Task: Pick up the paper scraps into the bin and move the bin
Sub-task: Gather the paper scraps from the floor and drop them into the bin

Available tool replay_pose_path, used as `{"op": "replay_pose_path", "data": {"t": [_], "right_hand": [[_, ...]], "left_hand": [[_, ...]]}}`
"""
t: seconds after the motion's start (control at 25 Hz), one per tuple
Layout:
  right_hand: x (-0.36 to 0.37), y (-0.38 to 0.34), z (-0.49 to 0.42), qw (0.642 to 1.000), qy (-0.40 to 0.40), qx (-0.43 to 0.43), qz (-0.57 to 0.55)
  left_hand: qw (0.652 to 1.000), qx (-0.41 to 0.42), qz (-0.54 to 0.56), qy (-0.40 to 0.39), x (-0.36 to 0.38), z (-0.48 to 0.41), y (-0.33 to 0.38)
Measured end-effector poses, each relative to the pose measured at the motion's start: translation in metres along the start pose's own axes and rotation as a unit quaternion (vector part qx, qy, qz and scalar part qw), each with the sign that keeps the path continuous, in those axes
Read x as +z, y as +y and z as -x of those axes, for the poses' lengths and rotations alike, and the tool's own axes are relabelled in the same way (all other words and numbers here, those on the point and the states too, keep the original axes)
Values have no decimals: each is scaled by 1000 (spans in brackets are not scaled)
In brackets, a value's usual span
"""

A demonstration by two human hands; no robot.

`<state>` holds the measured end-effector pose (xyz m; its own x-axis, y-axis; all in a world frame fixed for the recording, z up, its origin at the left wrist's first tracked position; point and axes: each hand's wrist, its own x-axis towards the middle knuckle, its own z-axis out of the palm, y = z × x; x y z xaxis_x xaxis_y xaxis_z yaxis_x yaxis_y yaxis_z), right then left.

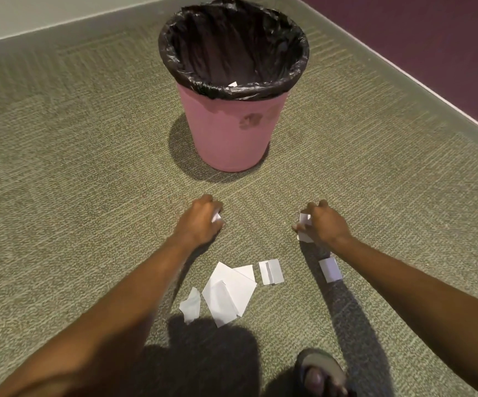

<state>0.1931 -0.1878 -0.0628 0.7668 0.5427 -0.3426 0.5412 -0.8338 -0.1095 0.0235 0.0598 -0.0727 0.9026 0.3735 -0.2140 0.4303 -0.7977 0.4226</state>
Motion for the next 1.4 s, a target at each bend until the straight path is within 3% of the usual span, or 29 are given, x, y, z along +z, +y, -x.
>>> {"op": "replay_pose_path", "data": {"t": [0.12, 0.24, 0.44, 0.56, 0.68, 0.84, 1.08, 1.24, 1.4], "right_hand": [[2, -7, 3, 998, -14, 52, -27], [1, -13, -1, 996, -14, 59, -63], [0, -22, -3, 995, -23, 96, -36], [0, -22, -4, 994, -30, 106, -23], [3, -20, 0, 995, -11, 86, -38], [8, -19, 9, 996, 27, 44, -68], [-5, 21, 44, 996, -9, 34, -78], [12, 29, 86, 997, -37, 47, -55], [38, 16, 113, 999, -25, 36, 8]], "left_hand": [[992, 25, -108, -57, 11, 2, 11], [987, 53, -149, -2, 14, 4, 11], [987, 73, -142, 1, 12, 1, 16], [992, 75, -105, -9, 11, 6, 16], [998, 52, 17, -11, 10, 14, 25], [989, 104, 90, -58, 24, 35, 61], [969, 221, -31, -106, 42, 57, 95], [939, 261, -160, -160, 54, 61, 102], [918, 284, -205, -186, 58, 60, 104]]}}
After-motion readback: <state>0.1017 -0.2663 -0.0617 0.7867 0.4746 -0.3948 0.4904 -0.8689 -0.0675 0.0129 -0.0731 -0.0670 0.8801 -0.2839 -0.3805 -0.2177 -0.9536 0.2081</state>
